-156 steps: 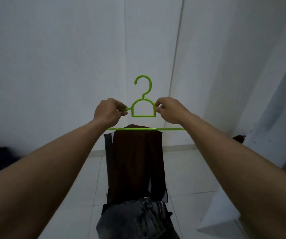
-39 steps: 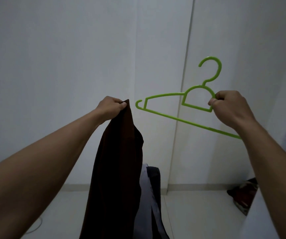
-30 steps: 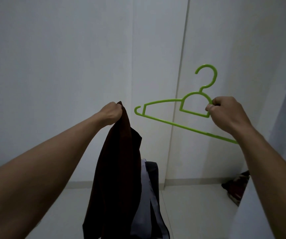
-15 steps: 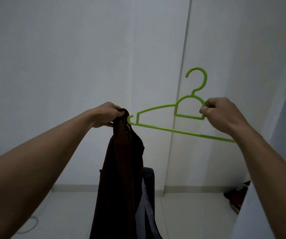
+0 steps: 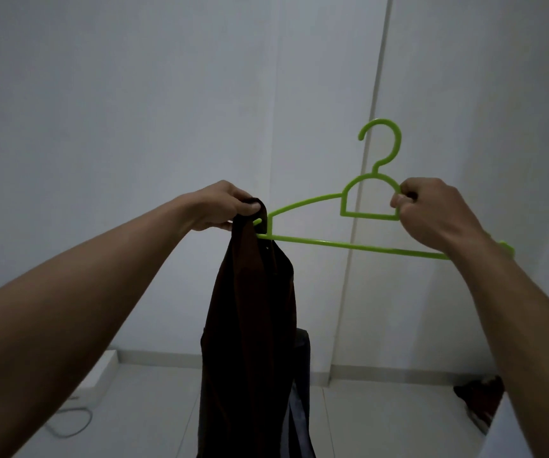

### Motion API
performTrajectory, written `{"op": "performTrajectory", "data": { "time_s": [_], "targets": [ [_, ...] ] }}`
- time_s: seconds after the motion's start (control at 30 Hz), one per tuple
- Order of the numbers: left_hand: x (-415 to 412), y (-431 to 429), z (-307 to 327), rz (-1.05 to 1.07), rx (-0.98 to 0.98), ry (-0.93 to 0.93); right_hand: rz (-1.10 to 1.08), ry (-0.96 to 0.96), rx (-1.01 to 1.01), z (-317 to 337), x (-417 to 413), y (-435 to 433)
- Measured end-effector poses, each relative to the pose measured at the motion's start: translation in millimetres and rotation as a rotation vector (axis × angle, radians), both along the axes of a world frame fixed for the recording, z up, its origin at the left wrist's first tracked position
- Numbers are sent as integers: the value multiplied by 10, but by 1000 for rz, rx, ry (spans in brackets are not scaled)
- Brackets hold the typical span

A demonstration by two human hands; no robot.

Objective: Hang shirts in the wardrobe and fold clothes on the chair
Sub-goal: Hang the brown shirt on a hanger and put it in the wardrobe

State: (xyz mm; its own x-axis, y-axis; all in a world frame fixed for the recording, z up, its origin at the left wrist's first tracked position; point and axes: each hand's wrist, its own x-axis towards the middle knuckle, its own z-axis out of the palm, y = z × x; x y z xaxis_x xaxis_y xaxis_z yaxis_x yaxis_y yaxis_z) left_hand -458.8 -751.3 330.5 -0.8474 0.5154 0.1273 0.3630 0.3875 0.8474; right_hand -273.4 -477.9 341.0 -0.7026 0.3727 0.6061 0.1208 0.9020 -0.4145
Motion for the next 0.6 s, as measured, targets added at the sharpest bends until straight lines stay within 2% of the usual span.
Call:
{"op": "performTrajectory", "data": {
  "time_s": [0.17, 0.33, 0.6],
  "targets": [
    [-114, -126, 37, 12, -13, -57, -15, 11, -7, 24, 4, 1],
    [-91, -137, 39, 48, -111, 1, 10, -1, -28, -26, 20, -34],
    [-53, -151, 60, 27, -28, 42, 17, 45, -28, -108, 33, -71]
  ]
}}
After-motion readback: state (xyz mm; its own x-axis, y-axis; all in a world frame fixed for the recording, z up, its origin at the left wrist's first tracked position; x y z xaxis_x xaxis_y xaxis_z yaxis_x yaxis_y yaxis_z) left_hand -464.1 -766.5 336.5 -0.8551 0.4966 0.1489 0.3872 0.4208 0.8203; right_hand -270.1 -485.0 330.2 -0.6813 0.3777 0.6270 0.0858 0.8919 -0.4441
